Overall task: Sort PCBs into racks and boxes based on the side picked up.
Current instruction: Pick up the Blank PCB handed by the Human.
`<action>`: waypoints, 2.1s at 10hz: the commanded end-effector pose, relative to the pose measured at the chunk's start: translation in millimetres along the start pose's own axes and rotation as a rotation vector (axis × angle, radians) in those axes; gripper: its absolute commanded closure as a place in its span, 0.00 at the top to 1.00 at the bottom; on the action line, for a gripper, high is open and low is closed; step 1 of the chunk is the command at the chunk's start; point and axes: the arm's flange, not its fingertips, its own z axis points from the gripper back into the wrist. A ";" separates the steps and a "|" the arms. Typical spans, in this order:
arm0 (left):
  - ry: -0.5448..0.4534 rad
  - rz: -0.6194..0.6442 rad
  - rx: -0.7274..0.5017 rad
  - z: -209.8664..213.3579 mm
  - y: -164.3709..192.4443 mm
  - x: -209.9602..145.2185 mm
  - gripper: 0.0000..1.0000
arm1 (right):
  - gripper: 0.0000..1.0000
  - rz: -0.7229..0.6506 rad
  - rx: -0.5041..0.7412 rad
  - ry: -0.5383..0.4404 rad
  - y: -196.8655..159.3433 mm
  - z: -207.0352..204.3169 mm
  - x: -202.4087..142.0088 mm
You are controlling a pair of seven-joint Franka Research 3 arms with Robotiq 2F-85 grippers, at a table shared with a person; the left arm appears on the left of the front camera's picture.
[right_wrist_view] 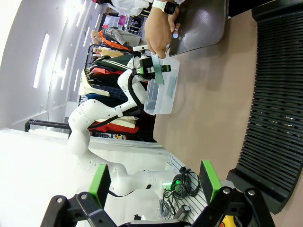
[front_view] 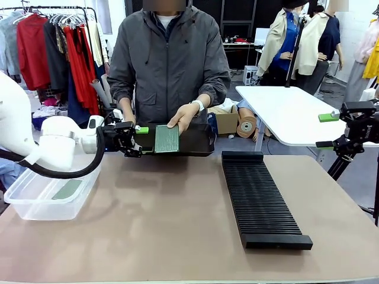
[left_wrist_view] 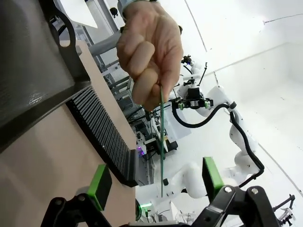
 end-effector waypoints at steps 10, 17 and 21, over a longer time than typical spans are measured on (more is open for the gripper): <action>0.084 -0.008 -0.004 -43.4 8.7 14.0 0.86 | 1.00 0.004 0.011 -0.018 2.4 -1.2 -1.1; 0.116 0.001 -0.036 -45.2 7.8 15.0 0.06 | 1.00 0.004 0.011 -0.018 2.4 -1.2 -1.1; 0.149 0.009 -0.064 -47.1 7.3 14.7 0.00 | 1.00 0.004 0.011 -0.018 2.4 -1.2 -1.1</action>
